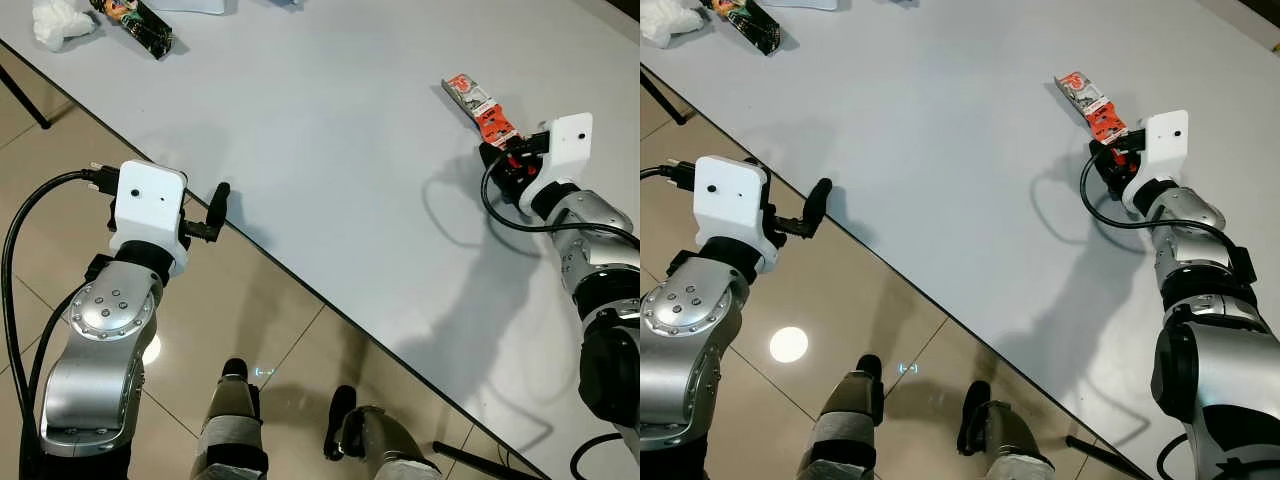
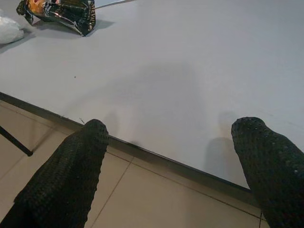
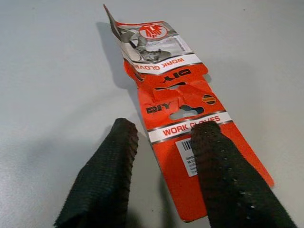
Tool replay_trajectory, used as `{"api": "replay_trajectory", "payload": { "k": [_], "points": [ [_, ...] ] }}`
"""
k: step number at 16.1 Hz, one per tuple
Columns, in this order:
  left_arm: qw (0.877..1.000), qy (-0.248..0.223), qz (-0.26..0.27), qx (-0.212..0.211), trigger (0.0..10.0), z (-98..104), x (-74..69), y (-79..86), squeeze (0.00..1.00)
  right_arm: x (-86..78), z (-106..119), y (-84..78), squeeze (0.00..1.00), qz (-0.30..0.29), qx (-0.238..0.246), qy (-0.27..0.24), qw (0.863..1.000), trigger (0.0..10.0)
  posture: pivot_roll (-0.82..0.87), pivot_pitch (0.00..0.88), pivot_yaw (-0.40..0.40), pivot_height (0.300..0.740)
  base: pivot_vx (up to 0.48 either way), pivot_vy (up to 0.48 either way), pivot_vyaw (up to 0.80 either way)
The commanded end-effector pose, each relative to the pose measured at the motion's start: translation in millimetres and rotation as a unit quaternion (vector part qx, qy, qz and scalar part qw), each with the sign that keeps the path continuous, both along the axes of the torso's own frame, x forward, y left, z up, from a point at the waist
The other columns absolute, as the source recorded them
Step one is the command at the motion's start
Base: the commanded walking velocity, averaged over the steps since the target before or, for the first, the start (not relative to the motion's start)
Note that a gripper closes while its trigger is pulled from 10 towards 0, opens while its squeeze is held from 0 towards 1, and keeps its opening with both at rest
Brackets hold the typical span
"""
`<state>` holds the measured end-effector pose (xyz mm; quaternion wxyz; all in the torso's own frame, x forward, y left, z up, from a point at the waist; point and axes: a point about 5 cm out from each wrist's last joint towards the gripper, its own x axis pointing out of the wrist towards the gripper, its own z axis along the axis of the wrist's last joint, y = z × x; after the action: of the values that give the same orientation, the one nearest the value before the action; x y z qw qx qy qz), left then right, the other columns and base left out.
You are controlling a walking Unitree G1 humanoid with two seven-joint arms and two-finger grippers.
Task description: Picking trash to rubbish bin
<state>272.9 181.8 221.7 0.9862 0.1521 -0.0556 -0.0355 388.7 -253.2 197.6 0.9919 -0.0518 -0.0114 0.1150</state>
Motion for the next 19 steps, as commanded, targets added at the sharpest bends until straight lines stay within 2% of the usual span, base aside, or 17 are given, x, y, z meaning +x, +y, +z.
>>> {"api": "replay_trajectory", "payload": {
  "k": [1, 6, 10, 19],
  "points": [
    [1.000, 0.006, -0.014, 0.000, 10.0, -2, -4.1, -4.0, 0.00, -16.7, -59, 0.7, 0.00, 0.004, 0.003, 0.125, 0.992, 0.0, 0.58, 0.460, -0.127, 0.740, 0.000, 0.000, 0.00],
    [1.000, 0.006, -0.018, 0.000, 10.0, -2, -1.6, -5.8, 0.00, -20.1, -66, 4.9, 0.00, 0.025, -0.002, 0.128, 0.992, 0.0, 0.58, 0.446, -0.122, 0.740, 0.000, 0.000, 0.00],
    [1.000, 0.003, -0.021, -0.002, 10.0, -2, 1.4, -7.7, 0.00, -21.5, -67, 8.7, 0.00, 0.045, 0.008, 0.111, 0.993, 0.0, 0.57, 0.426, -0.120, 0.740, 0.000, 0.000, 0.00],
    [0.999, -0.003, -0.036, -0.013, 10.0, -3, 11.4, -17.2, 0.00, -45.6, -86, 11.8, 0.00, 0.102, 0.045, 0.062, 0.992, 0.0, 0.52, 0.390, -0.118, 0.740, 0.000, 0.000, 0.00]
  ]
}}
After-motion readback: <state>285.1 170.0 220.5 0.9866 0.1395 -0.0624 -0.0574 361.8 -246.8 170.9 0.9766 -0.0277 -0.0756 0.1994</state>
